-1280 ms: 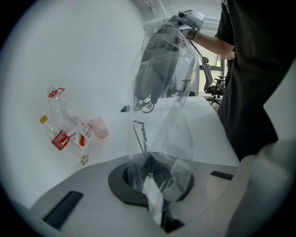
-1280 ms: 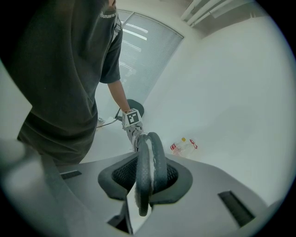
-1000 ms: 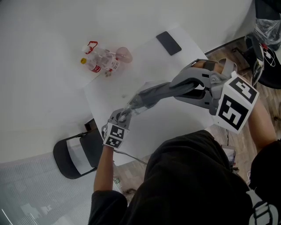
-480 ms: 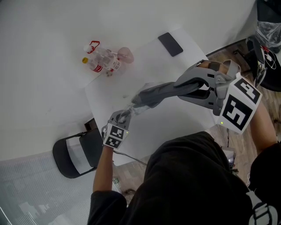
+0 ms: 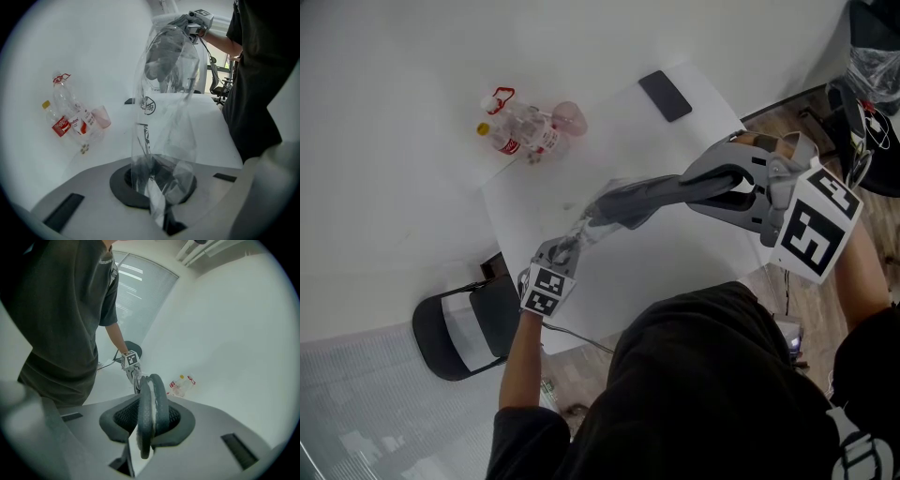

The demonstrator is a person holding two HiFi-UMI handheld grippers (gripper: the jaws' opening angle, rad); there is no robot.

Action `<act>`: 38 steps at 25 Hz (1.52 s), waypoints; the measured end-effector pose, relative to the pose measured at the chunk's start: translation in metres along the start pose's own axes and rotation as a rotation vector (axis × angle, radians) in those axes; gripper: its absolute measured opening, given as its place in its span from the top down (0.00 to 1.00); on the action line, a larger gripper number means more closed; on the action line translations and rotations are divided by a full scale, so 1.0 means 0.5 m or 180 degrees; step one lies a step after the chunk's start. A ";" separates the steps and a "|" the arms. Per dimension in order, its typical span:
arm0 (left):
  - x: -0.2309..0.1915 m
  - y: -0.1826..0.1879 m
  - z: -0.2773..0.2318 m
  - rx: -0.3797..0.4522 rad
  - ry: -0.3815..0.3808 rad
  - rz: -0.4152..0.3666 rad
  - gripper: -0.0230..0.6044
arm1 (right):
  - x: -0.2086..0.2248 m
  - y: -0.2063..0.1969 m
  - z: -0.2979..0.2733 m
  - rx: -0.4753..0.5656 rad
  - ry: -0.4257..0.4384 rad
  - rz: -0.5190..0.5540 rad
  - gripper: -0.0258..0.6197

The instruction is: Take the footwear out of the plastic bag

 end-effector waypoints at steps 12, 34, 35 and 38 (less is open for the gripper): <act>-0.001 -0.022 -0.012 -0.0052 -0.0018 0.0149 0.92 | -0.008 -0.029 0.015 0.0080 -0.0091 -0.0240 0.84; -0.007 -0.078 -0.033 -0.0299 -0.0052 0.1033 0.92 | -0.033 -0.108 -0.011 0.0523 -0.0480 -0.1032 0.84; -0.008 -0.079 -0.033 -0.0304 -0.0047 0.1081 0.92 | -0.036 -0.113 -0.011 0.0560 -0.0510 -0.1076 0.84; -0.012 -0.083 -0.031 -0.0310 -0.0039 0.1263 0.92 | -0.043 -0.126 -0.008 0.0684 -0.0625 -0.1244 0.84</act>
Point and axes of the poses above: the fingertips, and each gripper's own axes: z backward along the fingers, x to its right, y out of its top, the point moved 6 cm from there along z, backward along the fingers, and after that the axes turned 9 degrees about y, right-handed, at the moved point
